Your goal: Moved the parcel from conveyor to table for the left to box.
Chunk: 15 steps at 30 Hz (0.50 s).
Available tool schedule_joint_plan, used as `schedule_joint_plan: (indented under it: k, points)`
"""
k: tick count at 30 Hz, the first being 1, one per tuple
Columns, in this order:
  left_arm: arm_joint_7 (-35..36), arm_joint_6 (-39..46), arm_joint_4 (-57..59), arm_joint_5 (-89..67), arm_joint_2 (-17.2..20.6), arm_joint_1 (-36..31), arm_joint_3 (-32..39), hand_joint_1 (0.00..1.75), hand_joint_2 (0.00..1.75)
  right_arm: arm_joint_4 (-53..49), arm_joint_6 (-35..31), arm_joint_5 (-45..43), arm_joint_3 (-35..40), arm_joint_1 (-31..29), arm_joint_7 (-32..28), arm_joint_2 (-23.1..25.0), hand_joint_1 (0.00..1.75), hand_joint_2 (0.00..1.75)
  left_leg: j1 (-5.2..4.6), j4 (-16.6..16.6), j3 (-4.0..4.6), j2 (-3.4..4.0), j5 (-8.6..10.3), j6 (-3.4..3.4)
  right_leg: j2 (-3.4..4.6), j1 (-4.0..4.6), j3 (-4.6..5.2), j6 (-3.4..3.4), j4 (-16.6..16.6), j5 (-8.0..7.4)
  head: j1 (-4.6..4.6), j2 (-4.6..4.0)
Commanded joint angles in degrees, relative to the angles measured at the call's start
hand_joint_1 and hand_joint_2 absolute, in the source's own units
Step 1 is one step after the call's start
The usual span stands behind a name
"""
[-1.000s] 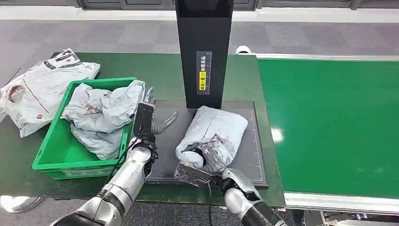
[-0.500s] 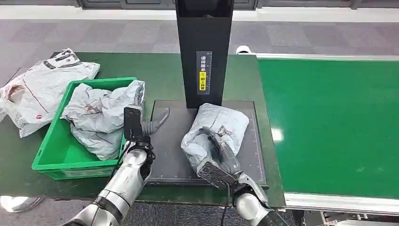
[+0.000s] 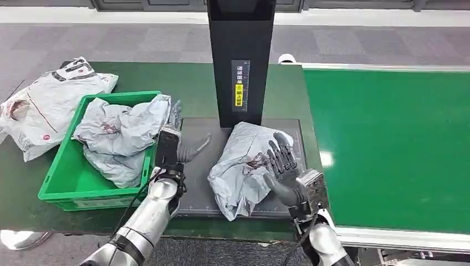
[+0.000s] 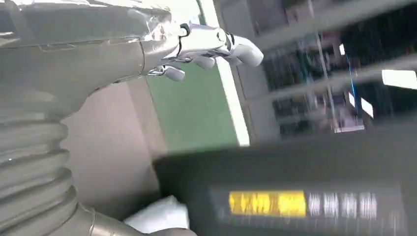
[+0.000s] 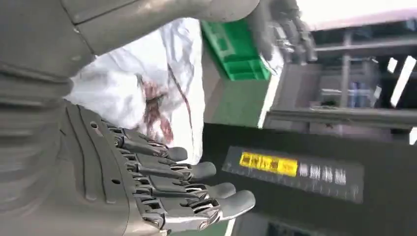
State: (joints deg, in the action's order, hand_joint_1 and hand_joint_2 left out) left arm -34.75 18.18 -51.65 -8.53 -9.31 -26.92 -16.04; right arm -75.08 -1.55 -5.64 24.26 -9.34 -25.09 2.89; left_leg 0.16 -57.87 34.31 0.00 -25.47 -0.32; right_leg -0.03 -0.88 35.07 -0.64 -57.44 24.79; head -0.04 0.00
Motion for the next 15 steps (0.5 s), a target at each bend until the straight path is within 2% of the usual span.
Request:
schedule_joint_plan:
  k: [1, 2, 3, 6, 11, 13, 15]
  points:
    - [2.7, -8.7, 9.5, -7.2, 2.4, -4.3, -13.0, 0.00, 1.75, 2.3, 0.6, -1.7, -11.8, -1.5, 0.2, 2.1, 0.00, 1.75, 0.03, 0.1, -0.12, -0.09, -0.01, -0.01, -0.08, 0.03, -0.15, 0.04, 0.1, 0.03, 0.00, 0.00]
    - [2.7, -8.7, 9.5, -7.2, 2.4, -4.3, -13.0, 0.00, 1.75, 2.3, 0.6, -1.7, -11.8, -1.5, 0.2, 2.1, 0.00, 1.75, 0.02, 0.1, -0.17, -0.11, 0.00, -0.02, -0.11, 0.02, -0.21, 0.05, 0.1, 0.03, 0.00, 0.00]
    - [3.3, -14.6, 13.4, -13.4, 2.9, -5.9, -19.6, 0.00, 1.75, 3.3, -1.2, -0.8, -13.5, -2.8, 1.0, 2.2, 0.00, 1.75, 0.02, 0.1, -0.15, -0.12, 0.01, -0.01, -0.11, 0.03, -0.18, 0.05, 0.1, 0.02, 0.00, 0.00]
    - [3.3, -15.8, 20.1, -21.8, 1.7, -7.7, -26.2, 0.00, 1.75, 4.9, -0.7, -0.2, -16.1, -3.8, 1.6, 2.0, 0.00, 1.75, 0.00, 0.1, -0.11, -0.12, 0.02, 0.00, -0.13, 0.00, -0.15, 0.03, 0.1, 0.02, 0.00, 0.00]
    - [2.8, -15.4, 21.1, -22.2, 1.3, -7.9, -25.9, 0.00, 1.75, 4.9, -0.2, 0.0, -16.5, -3.5, 1.4, 2.2, 0.00, 1.75, 0.03, 0.1, -0.14, 0.02, -0.02, 0.00, 0.01, 0.03, -0.16, 0.03, 0.1, 0.00, 0.00, 0.00]
    - [4.0, -17.9, 23.0, -25.6, 1.3, -8.5, -29.0, 0.00, 1.75, 5.4, -0.3, 0.5, -16.9, -3.8, 1.5, 2.2, 0.00, 1.75, 0.04, 0.1, -0.16, 0.06, -0.02, -0.01, 0.04, 0.04, -0.17, 0.06, 0.1, -0.01, 0.00, 0.00]
    - [4.0, -18.0, 23.6, -25.8, 1.1, -8.5, -29.0, 0.00, 1.75, 5.8, -0.2, 0.6, -17.1, -3.9, 1.5, 2.2, 0.00, 1.75, 0.03, 0.1, -0.20, -0.03, 0.00, -0.03, -0.04, 0.04, -0.22, 0.06, 0.1, 0.01, 0.00, 0.00]
